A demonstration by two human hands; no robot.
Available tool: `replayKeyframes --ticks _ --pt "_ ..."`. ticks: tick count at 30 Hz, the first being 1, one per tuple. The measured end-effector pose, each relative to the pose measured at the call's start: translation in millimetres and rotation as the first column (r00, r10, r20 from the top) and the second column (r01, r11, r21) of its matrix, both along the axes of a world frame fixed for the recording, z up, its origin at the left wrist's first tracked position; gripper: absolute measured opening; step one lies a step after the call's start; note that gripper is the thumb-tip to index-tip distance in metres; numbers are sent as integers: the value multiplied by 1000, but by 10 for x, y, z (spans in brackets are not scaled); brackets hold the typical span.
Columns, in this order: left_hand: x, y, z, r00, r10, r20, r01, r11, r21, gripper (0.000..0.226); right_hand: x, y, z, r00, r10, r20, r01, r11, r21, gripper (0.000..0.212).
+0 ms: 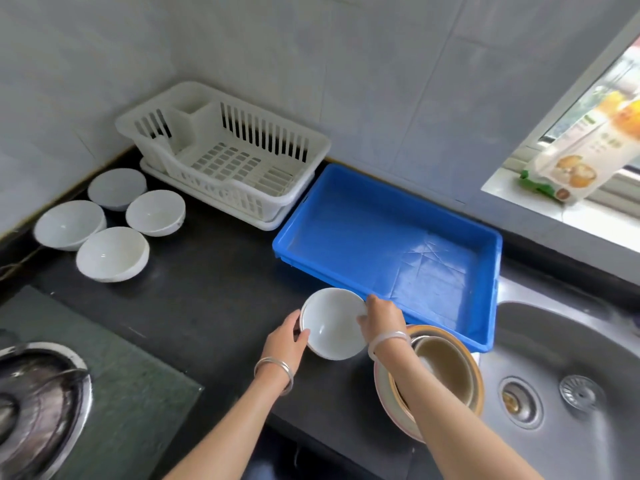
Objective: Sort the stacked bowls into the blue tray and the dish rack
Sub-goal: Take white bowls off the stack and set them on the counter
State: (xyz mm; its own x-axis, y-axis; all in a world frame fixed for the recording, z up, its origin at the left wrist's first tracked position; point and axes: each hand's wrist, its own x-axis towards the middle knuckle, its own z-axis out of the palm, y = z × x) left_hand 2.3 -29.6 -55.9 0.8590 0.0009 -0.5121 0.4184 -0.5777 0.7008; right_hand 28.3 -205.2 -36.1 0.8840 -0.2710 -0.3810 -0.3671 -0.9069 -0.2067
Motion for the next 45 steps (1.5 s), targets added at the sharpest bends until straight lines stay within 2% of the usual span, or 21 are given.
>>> replayKeyframes --ticks 6,13,19,25,29,36,41,45 --pt "21 68 -41 981 140 -130 -169 955 -243 44 2 3 101 997 69 18 -67 994 -90 18" --pt "95 29 -74 919 225 -325 -364 802 -474 45 6 -164 283 995 -62 84 57 996 63 17" --pt "129 26 -27 903 243 -355 -404 763 -505 45 -30 -289 387 973 -192 131 155 955 251 7" --pt "153 244 37 861 403 -310 -508 705 -495 43 42 -185 476 956 -246 161 166 904 394 3" --pt "219 629 123 781 549 -297 -613 582 -535 46 213 33 491 958 -232 170 133 881 453 5" --pt "237 1365 184 546 791 -278 -763 333 -554 46 613 679 385 971 -208 119 106 817 567 9" --pt "239 1778 150 385 869 -312 -811 157 -563 48 925 1240 225 985 -170 12 122 755 644 13" --pt "286 1986 114 318 891 -325 -816 83 -572 48 1186 1649 115 979 -188 -83 194 718 669 12"
